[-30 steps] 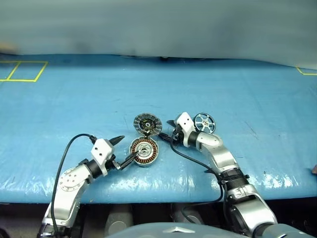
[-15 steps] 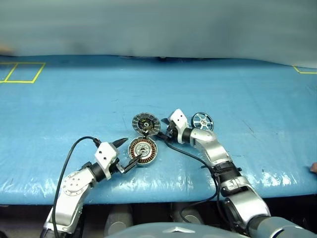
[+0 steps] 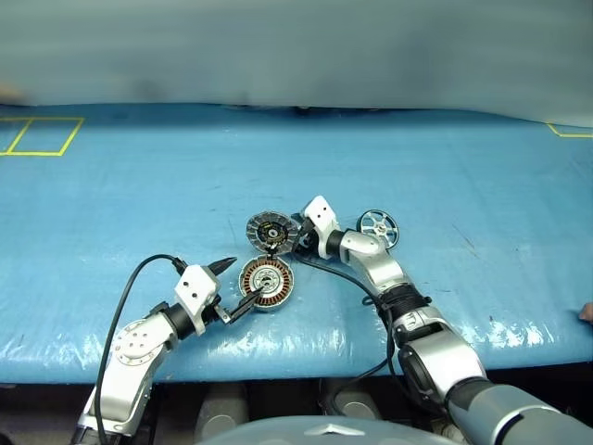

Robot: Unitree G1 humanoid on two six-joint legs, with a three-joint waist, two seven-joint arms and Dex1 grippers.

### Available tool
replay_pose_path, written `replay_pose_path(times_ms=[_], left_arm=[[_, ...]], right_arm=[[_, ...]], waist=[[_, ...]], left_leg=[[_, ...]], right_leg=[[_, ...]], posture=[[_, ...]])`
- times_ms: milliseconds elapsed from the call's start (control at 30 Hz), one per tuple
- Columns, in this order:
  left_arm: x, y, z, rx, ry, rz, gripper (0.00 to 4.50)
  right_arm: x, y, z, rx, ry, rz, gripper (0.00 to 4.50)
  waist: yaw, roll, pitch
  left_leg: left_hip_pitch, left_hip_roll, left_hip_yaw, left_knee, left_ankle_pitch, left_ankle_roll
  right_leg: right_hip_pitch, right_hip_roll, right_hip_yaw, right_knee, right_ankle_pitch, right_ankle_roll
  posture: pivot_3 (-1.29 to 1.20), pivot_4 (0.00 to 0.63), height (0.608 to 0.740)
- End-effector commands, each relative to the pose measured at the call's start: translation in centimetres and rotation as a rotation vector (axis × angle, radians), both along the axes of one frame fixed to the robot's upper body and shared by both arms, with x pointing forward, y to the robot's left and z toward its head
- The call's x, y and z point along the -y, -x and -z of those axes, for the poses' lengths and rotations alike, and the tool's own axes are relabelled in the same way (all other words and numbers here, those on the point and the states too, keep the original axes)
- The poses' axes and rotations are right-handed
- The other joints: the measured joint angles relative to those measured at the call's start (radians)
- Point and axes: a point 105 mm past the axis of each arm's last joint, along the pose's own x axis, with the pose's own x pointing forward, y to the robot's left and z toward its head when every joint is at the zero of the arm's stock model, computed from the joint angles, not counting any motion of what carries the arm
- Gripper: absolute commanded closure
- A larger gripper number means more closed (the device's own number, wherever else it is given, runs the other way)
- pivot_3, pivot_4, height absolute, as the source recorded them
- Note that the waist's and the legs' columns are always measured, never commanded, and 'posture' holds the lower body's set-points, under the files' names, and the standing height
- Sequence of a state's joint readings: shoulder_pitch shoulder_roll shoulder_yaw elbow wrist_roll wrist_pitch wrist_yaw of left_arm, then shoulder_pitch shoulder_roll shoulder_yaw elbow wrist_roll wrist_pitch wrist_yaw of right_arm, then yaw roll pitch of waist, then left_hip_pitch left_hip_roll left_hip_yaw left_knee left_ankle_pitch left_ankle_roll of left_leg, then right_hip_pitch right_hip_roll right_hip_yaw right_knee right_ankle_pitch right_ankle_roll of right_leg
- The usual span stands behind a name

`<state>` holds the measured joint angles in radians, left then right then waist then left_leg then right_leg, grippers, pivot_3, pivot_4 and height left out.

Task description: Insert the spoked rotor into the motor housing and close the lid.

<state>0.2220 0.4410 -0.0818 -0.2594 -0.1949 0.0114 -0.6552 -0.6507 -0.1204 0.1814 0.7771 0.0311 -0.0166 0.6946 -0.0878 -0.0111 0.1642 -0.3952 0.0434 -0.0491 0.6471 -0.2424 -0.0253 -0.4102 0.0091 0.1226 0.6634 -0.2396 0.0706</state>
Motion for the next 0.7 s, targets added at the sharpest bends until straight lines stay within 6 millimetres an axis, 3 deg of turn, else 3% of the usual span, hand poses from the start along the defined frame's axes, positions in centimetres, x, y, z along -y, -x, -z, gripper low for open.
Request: replay_pose_path(times_ms=[33,233,533,700], left_arm=[[0.1,0.1,-0.9,0.04,-0.008,0.006,0.3],[0.2,0.0,-1.1,0.044,-0.011,0.008,0.3],[-0.1,-0.2,-1.7,0.061,-0.004,0.028,0.3],[-0.6,0.1,-2.0,0.078,0.017,0.056,0.3]], right_arm=[[0.5,0.3,1.3,-0.051,0.022,0.013,1.9],[1.2,1.0,2.1,-0.095,0.007,0.024,3.8],[3.9,2.7,0.8,-0.041,-0.042,0.086,3.86],[6.2,5.1,-0.2,-0.016,-0.026,0.097,3.86]], waist=[[0.0,0.0,0.0],[0.0,0.0,0.0],[0.011,0.0,-0.001],[0.017,0.0,-0.001]], left_leg=[[0.0,0.0,0.0,0.0,0.0,0.0],[0.0,0.0,0.0,0.0,0.0,0.0],[0.0,0.0,0.0,0.0,0.0,0.0],[-0.001,0.0,0.0,0.0,0.0,0.0]], right_leg=[[0.0,0.0,0.0,0.0,0.0,0.0],[0.0,0.0,0.0,0.0,0.0,0.0],[0.001,0.0,0.0,-0.001,0.0,0.0],[0.0,0.0,0.0,-0.001,-0.003,-0.004]], posture=[[0.0,0.15,0.74],[0.0,0.15,0.74],[0.0,0.15,0.74],[0.0,0.15,0.74]])
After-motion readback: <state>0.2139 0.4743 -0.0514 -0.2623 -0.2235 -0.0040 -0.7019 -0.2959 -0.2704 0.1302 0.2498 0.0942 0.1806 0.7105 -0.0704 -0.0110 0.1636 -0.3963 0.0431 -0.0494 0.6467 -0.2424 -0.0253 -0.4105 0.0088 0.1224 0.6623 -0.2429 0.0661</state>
